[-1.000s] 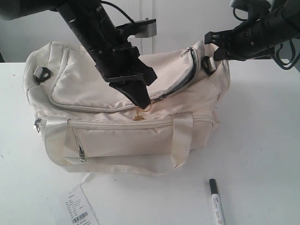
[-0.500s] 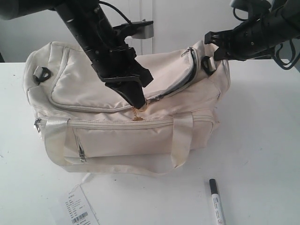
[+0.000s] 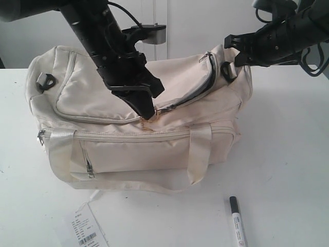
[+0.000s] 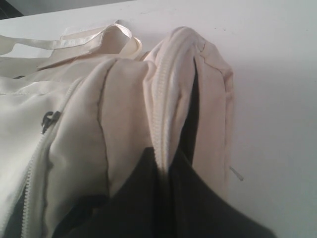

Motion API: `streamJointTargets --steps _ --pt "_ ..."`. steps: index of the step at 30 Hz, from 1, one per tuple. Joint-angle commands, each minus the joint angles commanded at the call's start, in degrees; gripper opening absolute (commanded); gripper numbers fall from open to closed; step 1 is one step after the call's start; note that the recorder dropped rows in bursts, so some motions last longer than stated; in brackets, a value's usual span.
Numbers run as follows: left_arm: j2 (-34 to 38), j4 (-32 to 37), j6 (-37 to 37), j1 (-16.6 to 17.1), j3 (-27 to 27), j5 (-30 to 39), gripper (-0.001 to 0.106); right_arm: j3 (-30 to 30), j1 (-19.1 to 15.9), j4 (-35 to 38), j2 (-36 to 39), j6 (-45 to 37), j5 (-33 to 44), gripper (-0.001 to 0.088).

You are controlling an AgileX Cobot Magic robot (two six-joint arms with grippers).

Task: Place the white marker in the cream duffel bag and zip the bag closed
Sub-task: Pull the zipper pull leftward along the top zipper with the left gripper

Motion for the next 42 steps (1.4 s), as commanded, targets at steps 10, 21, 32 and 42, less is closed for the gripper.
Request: streamJointTargets --steps 10,21,32,42 --pt "-0.26 1.04 -0.22 0.00 0.00 0.00 0.000 0.00 0.00 0.00 0.00 0.00 0.00 0.0000" --pt "-2.00 3.84 -0.85 0.00 0.00 0.00 0.000 0.00 0.00 0.00 0.00 0.00 0.00 0.0000" --pt "-2.00 3.84 -0.63 0.00 0.00 0.00 0.000 0.00 0.00 0.00 0.00 0.00 0.00 0.0000" --pt "-2.00 2.49 -0.05 0.00 0.00 -4.15 0.000 0.00 0.00 0.00 0.00 0.00 0.00 0.0000"
